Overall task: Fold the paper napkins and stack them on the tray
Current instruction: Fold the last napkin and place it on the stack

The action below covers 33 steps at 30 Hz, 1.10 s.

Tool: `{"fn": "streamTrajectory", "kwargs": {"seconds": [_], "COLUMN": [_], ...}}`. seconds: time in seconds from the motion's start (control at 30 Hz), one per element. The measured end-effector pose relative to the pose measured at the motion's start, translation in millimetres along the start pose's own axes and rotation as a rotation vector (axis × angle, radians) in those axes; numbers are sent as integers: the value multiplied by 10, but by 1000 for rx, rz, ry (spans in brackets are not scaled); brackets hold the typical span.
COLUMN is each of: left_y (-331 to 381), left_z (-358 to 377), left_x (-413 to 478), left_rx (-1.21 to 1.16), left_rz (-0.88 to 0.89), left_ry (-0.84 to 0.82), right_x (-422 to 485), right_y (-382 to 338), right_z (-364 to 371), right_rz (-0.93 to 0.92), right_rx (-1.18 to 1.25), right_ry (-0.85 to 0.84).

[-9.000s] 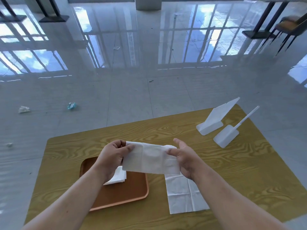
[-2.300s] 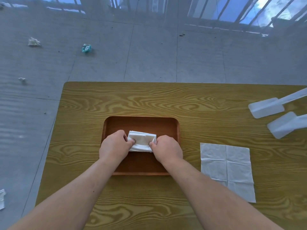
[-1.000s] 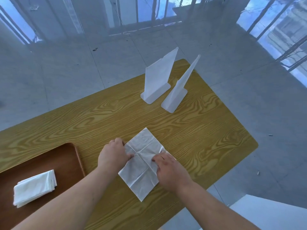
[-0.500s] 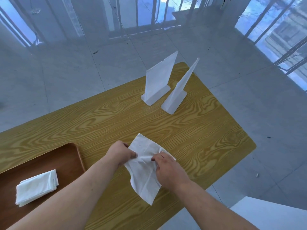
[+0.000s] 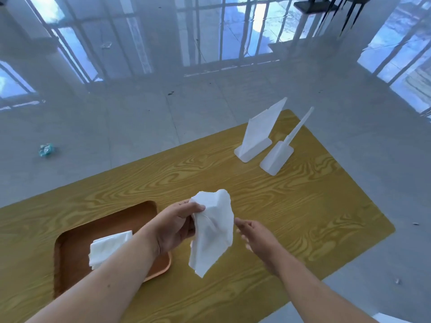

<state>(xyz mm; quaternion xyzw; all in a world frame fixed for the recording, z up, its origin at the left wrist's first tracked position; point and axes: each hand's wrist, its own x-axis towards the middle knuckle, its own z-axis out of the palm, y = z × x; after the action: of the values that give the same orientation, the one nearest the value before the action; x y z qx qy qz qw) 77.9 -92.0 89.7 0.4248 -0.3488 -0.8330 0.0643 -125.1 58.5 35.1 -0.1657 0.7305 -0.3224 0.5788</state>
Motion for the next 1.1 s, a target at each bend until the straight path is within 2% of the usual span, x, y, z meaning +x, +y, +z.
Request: {"fn": "streamTrajectory", "kwargs": {"seconds": [0.1, 0.23, 0.4, 0.53, 0.67, 0.77, 0.97, 1.1], "left_y": [172, 347, 406, 399, 347, 313, 217, 194], "left_z": [-139, -393, -780, -1069, -1267, -1338, -1432, -1418], "left_x": [-315, -680, -1035, -1201, -1272, -1286, -1216, -1153], "left_rx": [-102, -261, -304, -214, -8, 65, 63, 240], "left_rz": [59, 134, 192, 276, 301, 307, 296, 286], "left_ry": [26, 29, 25, 248, 442, 457, 410, 450], "right_x": [-60, -115, -234, -326, -341, -336, -269, -277], "right_y": [-182, -471, -820, -1089, -1260, -1347, -1385, -1369], "right_z": [233, 629, 1144, 1414, 1419, 1353, 1207, 1145], "right_rz": [56, 58, -37, -70, -68, -87, -112, -203], "right_rx": [187, 273, 337, 437, 409, 367, 280, 90], "right_ry": [-231, -374, -596, -471, -350, -307, -288, -255]}}
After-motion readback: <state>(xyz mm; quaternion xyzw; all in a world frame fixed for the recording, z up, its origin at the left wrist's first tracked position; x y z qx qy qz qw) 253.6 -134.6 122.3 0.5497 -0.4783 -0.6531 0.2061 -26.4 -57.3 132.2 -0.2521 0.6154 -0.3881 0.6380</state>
